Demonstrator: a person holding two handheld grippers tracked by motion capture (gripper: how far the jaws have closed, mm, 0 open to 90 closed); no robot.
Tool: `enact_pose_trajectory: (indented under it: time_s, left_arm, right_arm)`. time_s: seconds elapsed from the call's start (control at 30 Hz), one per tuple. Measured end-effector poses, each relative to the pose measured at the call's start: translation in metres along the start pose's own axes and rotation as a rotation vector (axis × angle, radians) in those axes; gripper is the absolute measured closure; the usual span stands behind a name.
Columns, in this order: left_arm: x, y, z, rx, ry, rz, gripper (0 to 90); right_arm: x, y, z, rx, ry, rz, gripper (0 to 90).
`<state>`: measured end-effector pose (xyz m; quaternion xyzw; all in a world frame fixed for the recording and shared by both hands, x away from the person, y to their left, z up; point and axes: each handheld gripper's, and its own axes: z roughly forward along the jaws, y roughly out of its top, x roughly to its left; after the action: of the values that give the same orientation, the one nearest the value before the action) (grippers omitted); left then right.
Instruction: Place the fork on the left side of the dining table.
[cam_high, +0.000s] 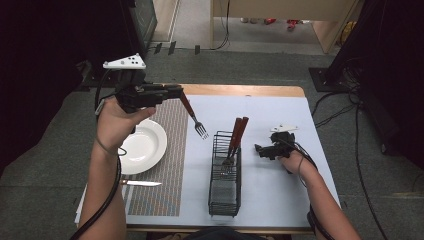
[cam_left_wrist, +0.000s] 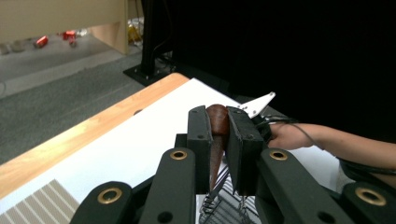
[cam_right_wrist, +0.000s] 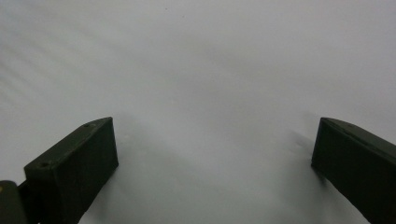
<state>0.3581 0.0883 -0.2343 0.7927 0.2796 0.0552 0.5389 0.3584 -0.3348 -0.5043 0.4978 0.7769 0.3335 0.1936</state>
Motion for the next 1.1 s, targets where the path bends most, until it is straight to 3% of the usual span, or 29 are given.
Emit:
enact_pose_trajectory:
  time_s: [0.37,0.4,0.53,0.77,1.1]
  left_arm:
    - [0.035,-0.018,0.015,0.064,0.135,-0.07,82.0]
    - [0.044,-0.023,0.016,0.062,0.155,-0.093,82.0]
    - [0.063,-0.034,0.02,0.037,0.165,-0.148,82.0]
    - [0.095,-0.054,0.025,0.019,0.225,-0.23,82.0]
    - [0.131,-0.072,0.024,-0.009,0.303,-0.3,82.0]
  right_arm:
    - [0.0,0.0,0.0,-0.001,0.0,-0.001,0.0]
    - [0.0,0.0,0.0,-0.001,-0.001,0.0,0.0]
    - [0.0,0.0,0.0,0.0,0.0,0.001,0.0]
    - [0.0,0.0,0.0,-0.001,-0.001,0.0,0.0]
    - [0.0,0.0,0.0,-0.002,-0.001,-0.003,0.0]
